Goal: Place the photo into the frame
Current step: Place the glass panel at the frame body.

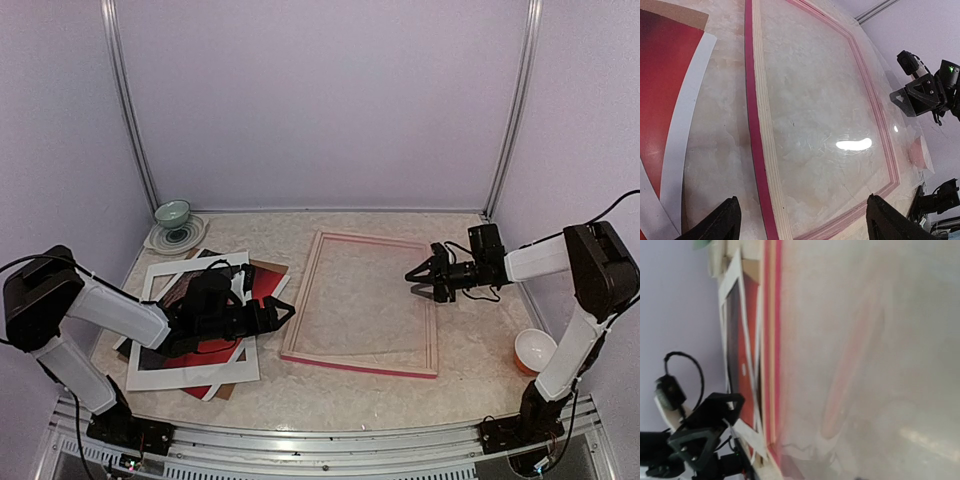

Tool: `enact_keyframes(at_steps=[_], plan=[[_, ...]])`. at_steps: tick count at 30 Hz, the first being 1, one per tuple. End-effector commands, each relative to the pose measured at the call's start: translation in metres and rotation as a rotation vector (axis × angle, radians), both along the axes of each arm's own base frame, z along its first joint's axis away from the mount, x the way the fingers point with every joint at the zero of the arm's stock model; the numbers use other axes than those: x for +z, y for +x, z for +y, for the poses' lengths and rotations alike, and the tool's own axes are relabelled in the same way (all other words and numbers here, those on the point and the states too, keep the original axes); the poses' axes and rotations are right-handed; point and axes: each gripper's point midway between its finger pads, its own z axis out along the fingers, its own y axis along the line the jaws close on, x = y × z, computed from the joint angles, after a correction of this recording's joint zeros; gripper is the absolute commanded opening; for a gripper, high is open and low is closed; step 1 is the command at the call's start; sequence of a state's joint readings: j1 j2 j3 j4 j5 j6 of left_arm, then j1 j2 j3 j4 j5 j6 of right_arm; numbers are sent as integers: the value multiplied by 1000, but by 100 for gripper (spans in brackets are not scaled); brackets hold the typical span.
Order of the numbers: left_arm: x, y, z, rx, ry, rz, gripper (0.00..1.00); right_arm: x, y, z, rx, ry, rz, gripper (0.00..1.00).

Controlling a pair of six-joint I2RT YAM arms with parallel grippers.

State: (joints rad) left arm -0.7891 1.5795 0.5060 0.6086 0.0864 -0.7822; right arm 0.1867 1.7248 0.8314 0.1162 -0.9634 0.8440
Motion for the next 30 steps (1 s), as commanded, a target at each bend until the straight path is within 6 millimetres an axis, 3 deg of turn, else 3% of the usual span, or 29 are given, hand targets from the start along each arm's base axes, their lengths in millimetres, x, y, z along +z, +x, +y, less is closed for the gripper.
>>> enact_keyframes(at_steps=[1,9,13,25,30], plan=[[8,1,-11,-20,-32,-17,86,-13,3,-7,-26,-57,16,48],[7,0,-13,-24,-36,-14,85,-26,-2,-6,-32,-53,40,47],[5,-1,-13,-24,-36,-9,85,-22,-5,-2,-30,-3,7,44],[5,-4,-15,-31,-39,-5,85,-15,-4,1,-13,45,-64,21],[5,-5,-15,-31,-39,-4,85,-2,-5,5,2,91,-103,15]])
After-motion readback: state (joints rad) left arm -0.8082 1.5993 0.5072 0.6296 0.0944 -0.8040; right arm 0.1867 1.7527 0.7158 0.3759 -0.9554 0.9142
